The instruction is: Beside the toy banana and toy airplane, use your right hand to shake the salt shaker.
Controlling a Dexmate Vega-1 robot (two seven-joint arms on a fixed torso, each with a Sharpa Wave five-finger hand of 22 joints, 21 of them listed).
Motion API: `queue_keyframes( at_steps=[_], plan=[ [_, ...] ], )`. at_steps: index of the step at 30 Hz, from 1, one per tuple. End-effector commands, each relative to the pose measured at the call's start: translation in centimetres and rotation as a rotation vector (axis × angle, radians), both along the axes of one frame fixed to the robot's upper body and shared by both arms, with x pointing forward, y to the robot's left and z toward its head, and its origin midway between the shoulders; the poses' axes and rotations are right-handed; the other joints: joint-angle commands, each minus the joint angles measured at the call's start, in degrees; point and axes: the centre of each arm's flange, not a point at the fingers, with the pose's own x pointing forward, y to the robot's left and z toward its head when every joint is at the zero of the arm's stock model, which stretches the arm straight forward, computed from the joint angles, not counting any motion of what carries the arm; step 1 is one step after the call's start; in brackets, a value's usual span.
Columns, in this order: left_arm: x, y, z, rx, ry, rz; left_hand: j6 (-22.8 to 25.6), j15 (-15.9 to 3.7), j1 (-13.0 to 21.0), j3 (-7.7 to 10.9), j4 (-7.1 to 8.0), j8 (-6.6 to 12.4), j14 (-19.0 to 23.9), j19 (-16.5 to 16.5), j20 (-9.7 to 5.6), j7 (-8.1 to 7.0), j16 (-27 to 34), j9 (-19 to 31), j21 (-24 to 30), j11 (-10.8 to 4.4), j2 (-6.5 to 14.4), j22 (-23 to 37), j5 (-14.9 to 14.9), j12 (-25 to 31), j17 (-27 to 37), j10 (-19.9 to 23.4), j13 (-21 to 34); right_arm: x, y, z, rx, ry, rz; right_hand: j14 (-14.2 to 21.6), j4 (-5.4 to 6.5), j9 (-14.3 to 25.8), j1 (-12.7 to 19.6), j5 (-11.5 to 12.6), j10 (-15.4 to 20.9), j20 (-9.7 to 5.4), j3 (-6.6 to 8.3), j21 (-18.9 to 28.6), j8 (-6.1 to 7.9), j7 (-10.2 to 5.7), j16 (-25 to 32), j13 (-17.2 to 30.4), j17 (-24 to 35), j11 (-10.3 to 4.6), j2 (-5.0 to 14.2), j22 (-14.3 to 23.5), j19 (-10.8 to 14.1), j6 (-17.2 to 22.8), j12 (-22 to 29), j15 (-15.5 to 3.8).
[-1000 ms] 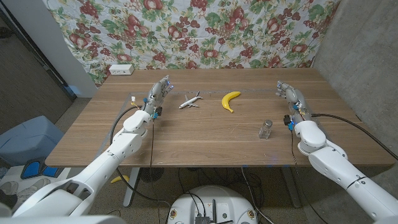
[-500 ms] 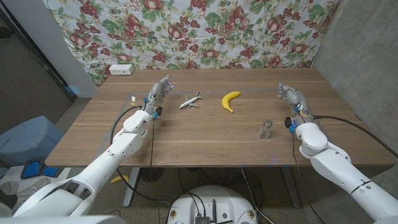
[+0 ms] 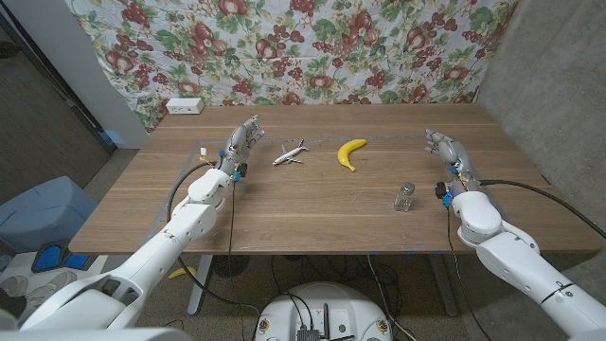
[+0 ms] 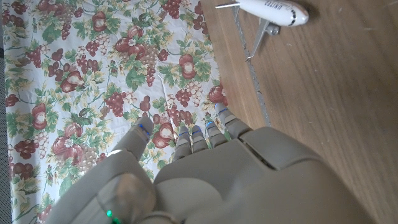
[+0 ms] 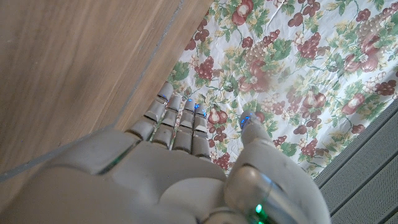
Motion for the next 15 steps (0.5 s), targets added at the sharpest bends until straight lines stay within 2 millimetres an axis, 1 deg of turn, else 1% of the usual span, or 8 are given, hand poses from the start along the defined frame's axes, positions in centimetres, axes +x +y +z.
queue_keyframes(
  at_steps=[1, 15],
  plan=[
    [-0.01, -0.19, 0.12, 0.002, -0.004, 0.000, 0.5, -1.48, 0.7, 0.10, -0.19, 0.16, 0.3, 0.5, -0.09, -0.06, 0.2, 0.2, 0.2, -0.02, 2.1, 0.2, 0.3, 0.2, 0.2, 0.3, 0.2, -0.93, 0.05, -0.44, -0.006, 0.003, -0.022, 0.6, -0.44, 0.3, 0.4, 0.4, 0.3, 0.36, 0.15, -0.2, 0.27, 0.12, 0.3, 0.2, 0.0, 0.17, 0.00, 0.3, 0.6, 0.6, 0.0, 0.09],
    [-0.11, -0.47, 0.06, 0.003, -0.001, 0.001, 0.4, -1.52, 0.7, 0.06, -0.17, 0.14, 0.3, 0.6, -0.05, -0.06, 0.2, 0.2, 0.2, -0.06, 2.1, 0.2, 0.3, 0.2, 0.2, 0.3, 0.2, -1.64, -0.18, -1.00, -0.005, 0.020, -0.042, 0.8, -0.56, 0.3, 0.7, 0.5, 0.4, 0.62, 0.14, -0.5, 0.27, 0.38, 0.3, 0.2, -0.3, 0.46, -0.17, 0.2, 1.0, 0.8, 0.0, 0.52]
  ],
)
